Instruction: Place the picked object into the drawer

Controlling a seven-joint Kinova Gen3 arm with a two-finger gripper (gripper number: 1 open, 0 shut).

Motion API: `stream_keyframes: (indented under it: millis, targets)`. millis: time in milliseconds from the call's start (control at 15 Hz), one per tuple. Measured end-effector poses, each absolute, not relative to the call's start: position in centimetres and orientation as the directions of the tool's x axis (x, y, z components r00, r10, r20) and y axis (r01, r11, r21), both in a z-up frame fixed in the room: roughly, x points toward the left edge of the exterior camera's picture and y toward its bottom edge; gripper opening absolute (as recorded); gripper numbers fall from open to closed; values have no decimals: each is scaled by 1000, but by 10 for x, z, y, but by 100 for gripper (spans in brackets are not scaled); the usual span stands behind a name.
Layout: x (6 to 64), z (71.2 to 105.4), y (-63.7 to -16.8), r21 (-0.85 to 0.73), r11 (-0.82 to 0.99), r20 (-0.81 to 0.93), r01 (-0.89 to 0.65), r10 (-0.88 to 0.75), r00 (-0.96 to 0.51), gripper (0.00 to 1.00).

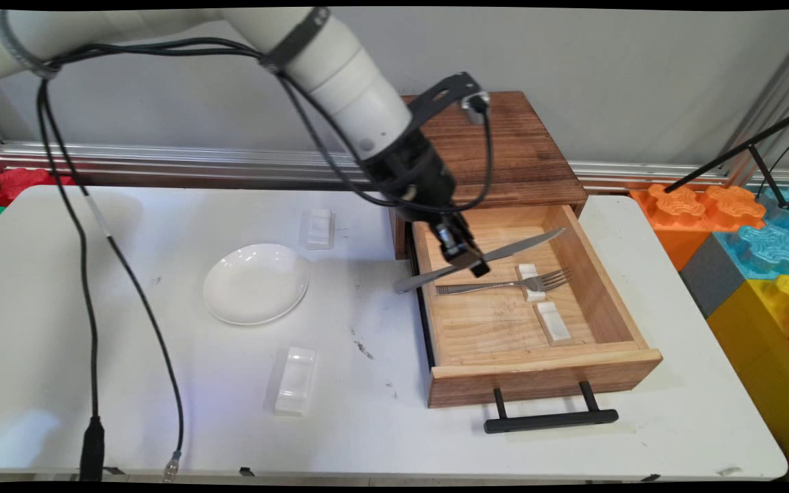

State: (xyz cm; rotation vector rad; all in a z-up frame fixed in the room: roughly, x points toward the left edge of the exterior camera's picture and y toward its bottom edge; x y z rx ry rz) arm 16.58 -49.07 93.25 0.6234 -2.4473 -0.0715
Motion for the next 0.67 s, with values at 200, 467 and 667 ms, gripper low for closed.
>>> stream_keyframes:
  millis: [200,467,667]
  targets:
    - [145,929,-499,193,892,554,-409,-443,-705,0]
    - [121,920,-508,191,895,562,-403,-436,-703,0]
    - [108,910,-513,187,896,566,-402,-433,-701,0]
